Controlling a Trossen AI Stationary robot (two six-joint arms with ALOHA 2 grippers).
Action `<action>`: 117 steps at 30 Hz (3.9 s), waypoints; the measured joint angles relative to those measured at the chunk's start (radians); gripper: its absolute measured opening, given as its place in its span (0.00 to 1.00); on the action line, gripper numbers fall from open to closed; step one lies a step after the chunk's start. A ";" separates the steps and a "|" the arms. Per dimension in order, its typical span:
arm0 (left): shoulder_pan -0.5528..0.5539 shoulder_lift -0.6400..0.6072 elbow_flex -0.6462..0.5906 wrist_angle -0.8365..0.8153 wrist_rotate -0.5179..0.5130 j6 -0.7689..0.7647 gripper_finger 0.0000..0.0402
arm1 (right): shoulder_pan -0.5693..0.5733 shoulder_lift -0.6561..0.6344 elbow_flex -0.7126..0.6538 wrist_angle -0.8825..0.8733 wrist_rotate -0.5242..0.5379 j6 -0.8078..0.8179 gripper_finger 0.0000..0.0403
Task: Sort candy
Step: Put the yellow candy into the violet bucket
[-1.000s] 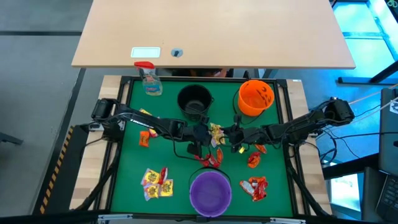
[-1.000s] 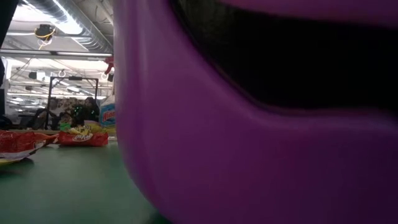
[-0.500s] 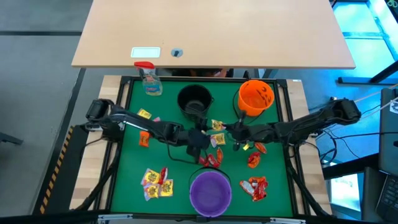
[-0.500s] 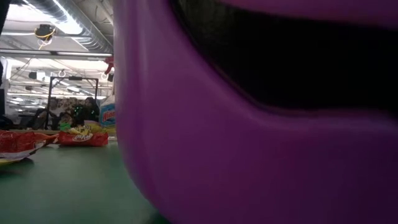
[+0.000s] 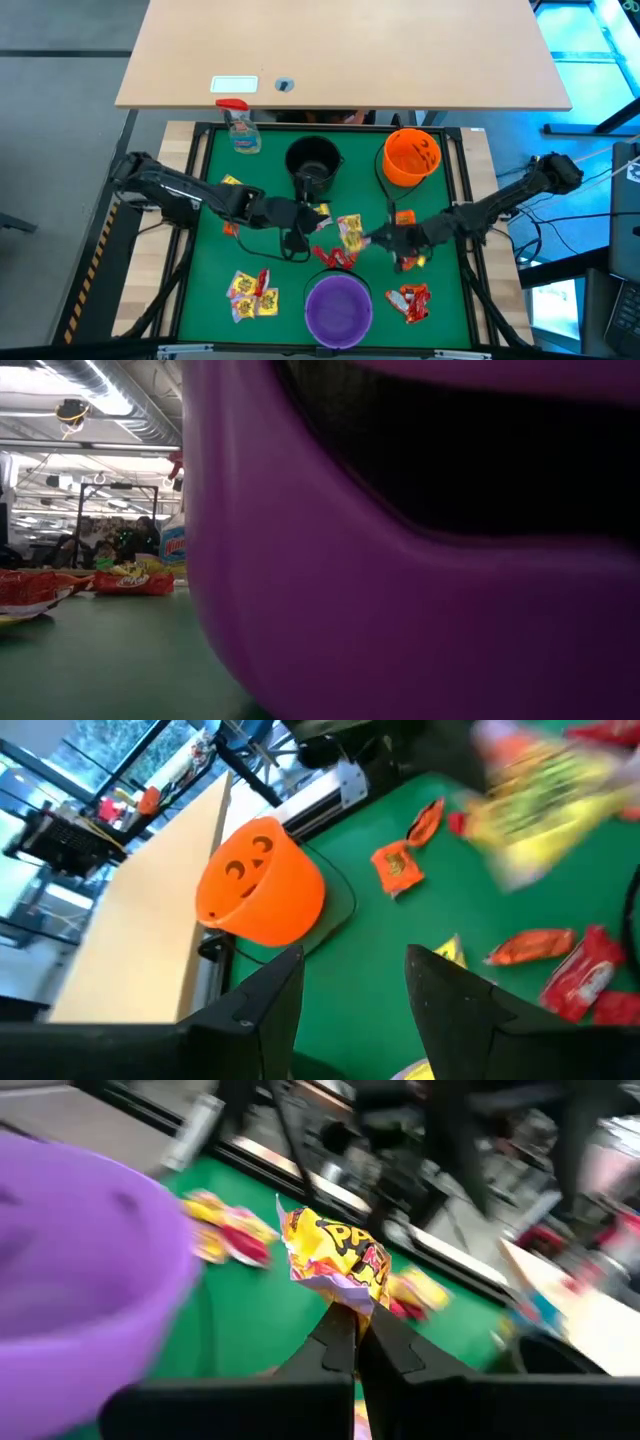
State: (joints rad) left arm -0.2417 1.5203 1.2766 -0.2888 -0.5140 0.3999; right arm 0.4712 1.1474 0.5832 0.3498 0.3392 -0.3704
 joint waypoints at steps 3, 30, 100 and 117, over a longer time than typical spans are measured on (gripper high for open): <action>0.012 -0.004 0.000 -0.001 0.070 -0.033 0.42 | 0.076 0.019 0.067 -0.041 0.008 0.003 0.00; 0.084 -0.002 -0.191 0.203 0.248 -0.209 0.42 | 0.222 0.402 0.322 -0.083 -0.027 0.214 0.10; 0.152 -0.332 -0.475 -0.201 0.125 -0.607 0.42 | 0.222 -0.078 0.017 -0.481 0.335 0.549 0.36; 0.274 -0.339 -0.536 -0.512 0.075 -1.074 0.42 | 0.222 -0.078 0.017 -0.509 0.374 0.549 0.36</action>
State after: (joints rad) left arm 0.0325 1.1813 0.7409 -0.8007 -0.4389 -0.6738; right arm 0.6937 1.0691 0.6003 -0.1593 0.7136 0.1783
